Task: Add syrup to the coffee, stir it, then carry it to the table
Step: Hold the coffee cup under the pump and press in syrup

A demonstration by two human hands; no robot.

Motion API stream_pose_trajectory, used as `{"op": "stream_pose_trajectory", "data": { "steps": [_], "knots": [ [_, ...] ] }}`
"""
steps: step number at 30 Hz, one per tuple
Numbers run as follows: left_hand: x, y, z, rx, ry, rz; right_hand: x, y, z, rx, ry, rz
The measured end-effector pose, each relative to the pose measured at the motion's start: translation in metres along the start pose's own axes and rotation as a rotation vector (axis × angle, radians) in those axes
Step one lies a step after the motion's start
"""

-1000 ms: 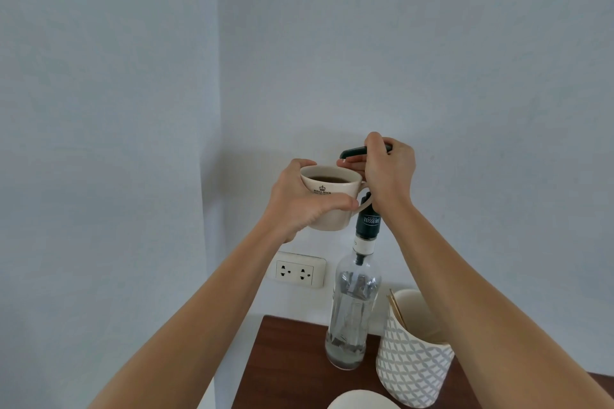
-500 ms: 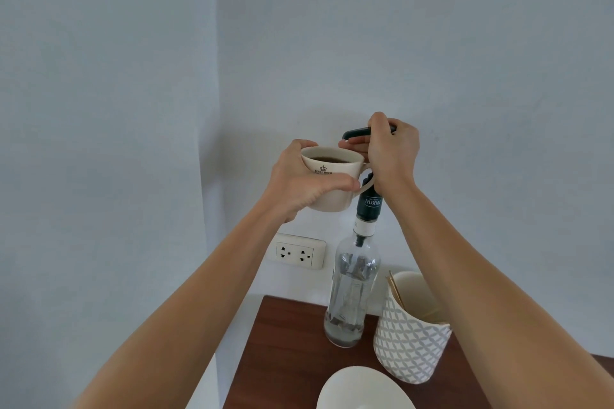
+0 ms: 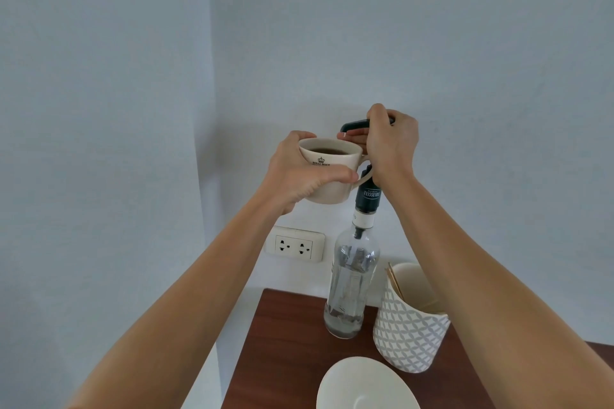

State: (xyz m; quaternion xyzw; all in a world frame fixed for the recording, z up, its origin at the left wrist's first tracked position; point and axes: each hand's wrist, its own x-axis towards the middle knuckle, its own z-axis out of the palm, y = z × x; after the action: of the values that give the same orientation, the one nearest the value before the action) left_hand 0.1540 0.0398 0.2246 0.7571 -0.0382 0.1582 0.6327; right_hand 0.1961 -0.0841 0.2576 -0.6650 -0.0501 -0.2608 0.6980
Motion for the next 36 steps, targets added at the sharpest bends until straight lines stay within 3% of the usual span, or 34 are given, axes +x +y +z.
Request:
{"op": "stream_pose_trajectory", "data": {
  "steps": [15, 36],
  "knots": [
    [0.001, -0.001, 0.000, -0.025, -0.012, -0.008, 0.001, 0.005, -0.001, -0.039, -0.007, -0.054],
    [-0.004, 0.007, 0.002, -0.021, -0.040, -0.033, -0.002, -0.006, -0.005, 0.023, -0.030, 0.014]
  ]
}}
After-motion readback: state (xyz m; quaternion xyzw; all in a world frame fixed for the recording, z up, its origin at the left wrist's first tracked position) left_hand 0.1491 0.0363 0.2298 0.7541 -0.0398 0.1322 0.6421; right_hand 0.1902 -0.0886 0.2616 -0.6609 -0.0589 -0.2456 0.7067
